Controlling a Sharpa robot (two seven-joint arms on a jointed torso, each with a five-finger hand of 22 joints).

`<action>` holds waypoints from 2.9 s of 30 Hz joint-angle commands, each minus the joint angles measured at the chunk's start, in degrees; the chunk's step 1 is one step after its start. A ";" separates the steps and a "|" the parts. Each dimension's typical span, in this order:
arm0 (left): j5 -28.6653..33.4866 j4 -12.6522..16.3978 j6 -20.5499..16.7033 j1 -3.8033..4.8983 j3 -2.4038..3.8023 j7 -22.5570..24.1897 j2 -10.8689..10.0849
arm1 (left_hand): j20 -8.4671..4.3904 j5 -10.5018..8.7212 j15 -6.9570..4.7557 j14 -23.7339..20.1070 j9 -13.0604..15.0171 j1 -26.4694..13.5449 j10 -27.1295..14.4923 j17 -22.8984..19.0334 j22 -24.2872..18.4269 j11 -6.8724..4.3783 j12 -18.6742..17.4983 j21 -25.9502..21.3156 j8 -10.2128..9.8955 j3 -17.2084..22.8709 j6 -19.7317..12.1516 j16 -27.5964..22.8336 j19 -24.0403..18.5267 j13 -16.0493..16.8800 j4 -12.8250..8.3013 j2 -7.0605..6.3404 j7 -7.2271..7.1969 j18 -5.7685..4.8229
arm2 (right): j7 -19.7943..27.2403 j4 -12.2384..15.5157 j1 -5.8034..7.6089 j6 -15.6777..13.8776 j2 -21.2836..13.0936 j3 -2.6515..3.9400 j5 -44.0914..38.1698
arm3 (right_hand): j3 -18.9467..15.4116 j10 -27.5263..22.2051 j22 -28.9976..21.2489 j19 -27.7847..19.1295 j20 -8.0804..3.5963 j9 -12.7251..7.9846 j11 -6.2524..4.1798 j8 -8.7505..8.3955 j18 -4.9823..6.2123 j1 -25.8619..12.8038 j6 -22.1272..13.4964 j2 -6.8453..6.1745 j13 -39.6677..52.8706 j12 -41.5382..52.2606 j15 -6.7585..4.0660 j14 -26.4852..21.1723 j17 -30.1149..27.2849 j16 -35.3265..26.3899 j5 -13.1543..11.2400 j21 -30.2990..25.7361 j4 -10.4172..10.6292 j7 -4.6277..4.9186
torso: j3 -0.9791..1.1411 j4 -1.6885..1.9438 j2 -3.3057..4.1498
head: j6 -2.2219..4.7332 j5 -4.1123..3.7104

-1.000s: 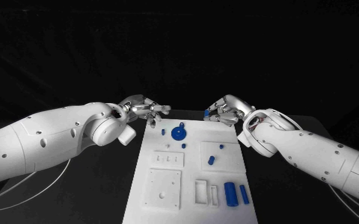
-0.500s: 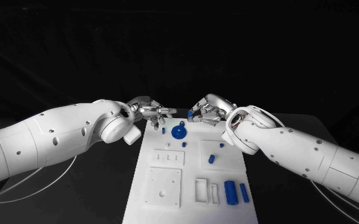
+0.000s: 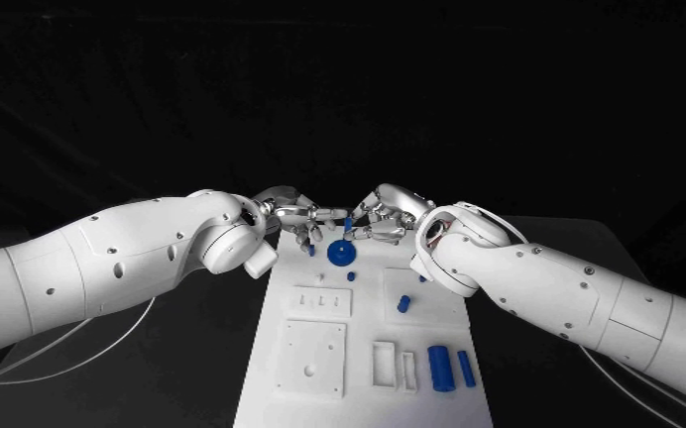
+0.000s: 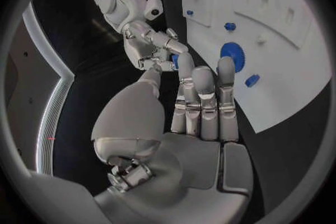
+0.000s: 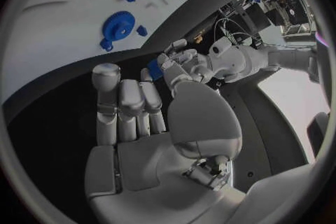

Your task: Assemble the parts on the task board

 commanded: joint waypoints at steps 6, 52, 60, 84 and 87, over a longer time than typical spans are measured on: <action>-1.40 0.25 0.74 0.19 0.08 -1.48 0.43 | 0.17 -1.69 0.03 -0.61 0.10 0.24 -0.29 -0.40 0.22 0.01 0.28 -0.17 -0.31 0.43 -0.56 0.46 -0.42 0.07 1.52 -1.04 0.19 -0.07 | -0.44 -0.08 0.11 1.79 0.61 -0.30 -1.35 | 0.12 0.18 4.48 2.17 -0.19 0.08 0.07 0.14 -0.47 -0.06 -0.38 -0.68 1.20 0.01 -0.31 0.16 0.03 0.14 0.41 -0.15 0.42 -0.04 | 0.05 0.01 0.03 | -0.03 0.10; -4.07 0.29 3.83 0.19 0.07 -4.01 0.87 | 0.11 -1.75 -0.04 -0.74 -1.14 1.31 -0.18 -0.61 0.99 -0.08 0.90 -0.23 -0.31 -0.15 -0.47 1.54 -0.43 0.31 -1.20 0.66 0.22 -0.09 | -0.60 1.09 0.21 2.62 1.09 -0.40 -2.67 | -0.40 0.11 4.48 2.19 -0.17 0.07 0.10 0.14 -0.42 -0.21 -0.60 -0.90 1.13 -0.08 -0.28 0.16 0.05 0.15 0.60 -0.19 0.99 0.00 | 0.06 -0.06 0.00 | -0.54 0.22; -3.92 0.26 4.22 0.19 0.07 -3.92 0.86 | 0.08 -1.07 -0.08 -0.85 -1.35 1.50 -0.35 -0.60 1.33 -0.11 1.26 -0.18 -0.31 -0.52 -0.42 1.81 -0.52 0.50 -2.29 1.84 0.17 -0.10 | -0.65 1.19 0.21 2.83 1.17 -0.40 -2.75 | -0.51 0.08 4.48 2.21 -0.15 0.07 0.10 0.14 -0.39 -0.16 -0.65 -0.94 1.11 -0.07 -0.27 0.17 0.11 0.21 0.66 -0.19 1.22 0.00 | 0.05 -0.02 0.00 | -0.64 0.36; -3.37 -0.76 4.22 0.17 0.01 -3.51 1.40 | -0.14 10.00 -0.30 -0.84 -3.31 4.20 -0.48 -0.71 2.07 -0.41 1.14 -0.53 -0.32 -2.32 -1.00 2.01 -0.39 0.34 -9.38 9.47 -0.34 -0.24 | -0.58 1.47 0.20 3.34 1.27 -0.43 -2.82 | -0.64 0.08 4.46 2.20 -0.15 0.08 0.08 0.14 -0.39 -0.07 -0.59 -0.98 1.11 -0.02 -0.28 0.16 0.09 0.17 0.68 -0.28 1.43 -0.03 | 0.05 -0.02 0.01 | -0.88 0.42; -3.19 -0.77 4.26 0.17 0.01 -3.41 1.38 | -0.16 12.22 -0.30 -0.87 -3.42 4.73 -0.53 -0.73 2.14 -0.40 1.05 -0.54 -0.32 -1.04 -1.27 1.98 -0.42 0.28 -10.03 10.54 -0.32 -0.24 | -0.61 1.44 0.20 3.39 1.22 -0.43 -2.83 | -0.64 0.08 4.46 2.20 -0.15 0.08 0.08 0.14 -0.39 -0.07 -0.59 -0.98 1.11 -0.02 -0.28 0.16 0.09 0.17 0.68 -0.28 1.43 -0.03 | 0.04 -0.02 -0.01 | -0.92 0.40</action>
